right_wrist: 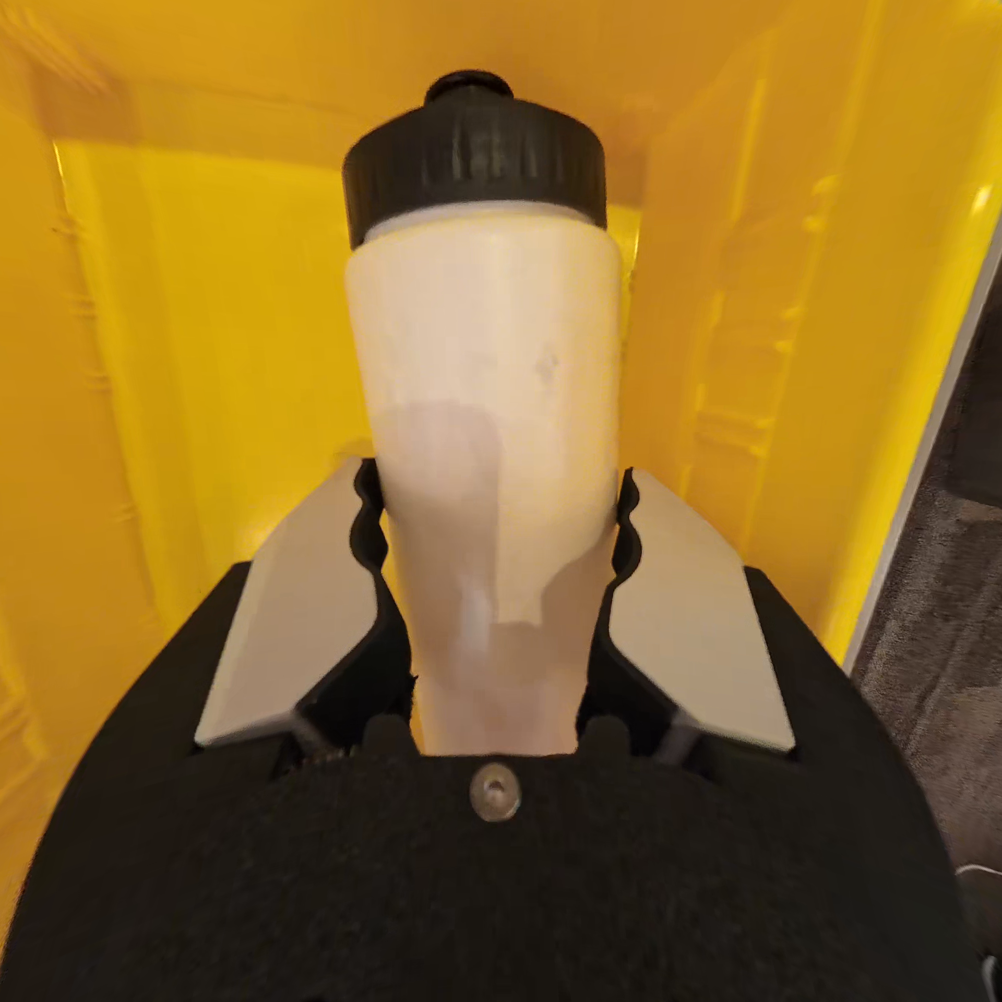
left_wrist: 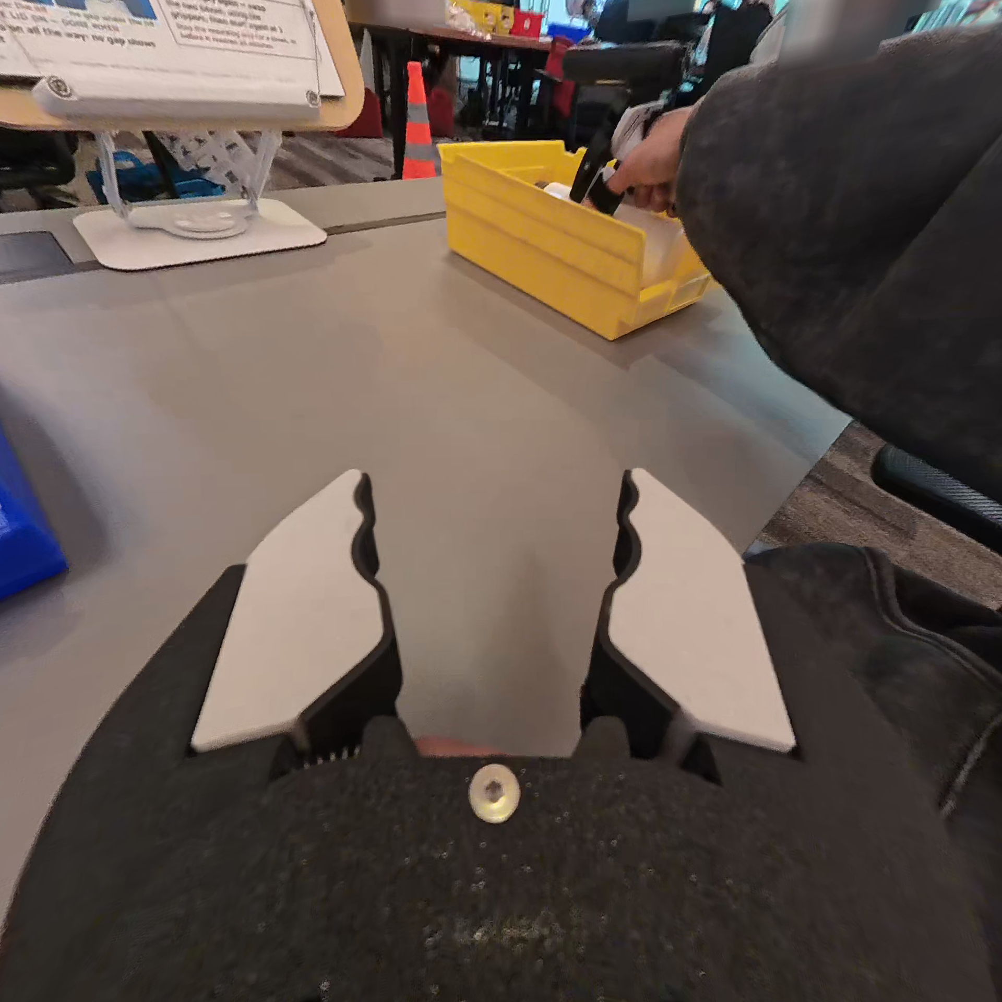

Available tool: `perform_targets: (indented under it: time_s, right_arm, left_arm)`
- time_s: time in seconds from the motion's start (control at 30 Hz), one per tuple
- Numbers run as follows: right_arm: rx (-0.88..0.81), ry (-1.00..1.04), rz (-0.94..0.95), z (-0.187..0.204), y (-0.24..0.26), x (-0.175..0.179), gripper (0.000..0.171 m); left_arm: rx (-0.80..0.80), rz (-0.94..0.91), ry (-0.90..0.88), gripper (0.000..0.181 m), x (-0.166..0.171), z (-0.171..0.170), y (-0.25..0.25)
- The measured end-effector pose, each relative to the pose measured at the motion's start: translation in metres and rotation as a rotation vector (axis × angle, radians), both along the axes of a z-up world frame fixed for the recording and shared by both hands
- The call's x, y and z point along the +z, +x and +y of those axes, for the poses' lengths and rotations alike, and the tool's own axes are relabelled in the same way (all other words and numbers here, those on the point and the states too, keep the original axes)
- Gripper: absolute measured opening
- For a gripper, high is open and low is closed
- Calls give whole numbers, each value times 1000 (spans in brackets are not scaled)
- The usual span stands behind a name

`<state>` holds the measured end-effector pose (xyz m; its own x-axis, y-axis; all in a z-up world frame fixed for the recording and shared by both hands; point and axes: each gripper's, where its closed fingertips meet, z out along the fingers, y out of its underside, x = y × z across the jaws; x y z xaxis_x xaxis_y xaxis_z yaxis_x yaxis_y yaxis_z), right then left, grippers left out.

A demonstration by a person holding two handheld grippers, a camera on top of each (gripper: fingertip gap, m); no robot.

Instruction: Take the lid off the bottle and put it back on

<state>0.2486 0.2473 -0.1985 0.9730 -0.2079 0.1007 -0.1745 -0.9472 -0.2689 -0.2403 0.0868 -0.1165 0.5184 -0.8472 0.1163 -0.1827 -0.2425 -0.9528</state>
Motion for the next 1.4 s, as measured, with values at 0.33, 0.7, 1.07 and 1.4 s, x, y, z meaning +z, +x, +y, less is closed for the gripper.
perform_targets:
  time_s: [0.33, 0.7, 1.07, 1.4]
  right_arm:
    - [204, 577, 51, 1, -69, 123, 80]
    - [282, 1152, 7, -186, -149, 115, 67]
    - [117, 1130, 88, -192, -106, 85, 63]
    - [168, 1136, 90, -183, -119, 87, 64]
  left_arm:
    - [232, -16, 5, 86, 13, 40, -45]
    - [524, -138, 36, 61, 26, 94, -149]
    - [496, -41, 169, 50, 26, 92, -140]
    - [459, -6, 66, 56, 9, 89, -133]
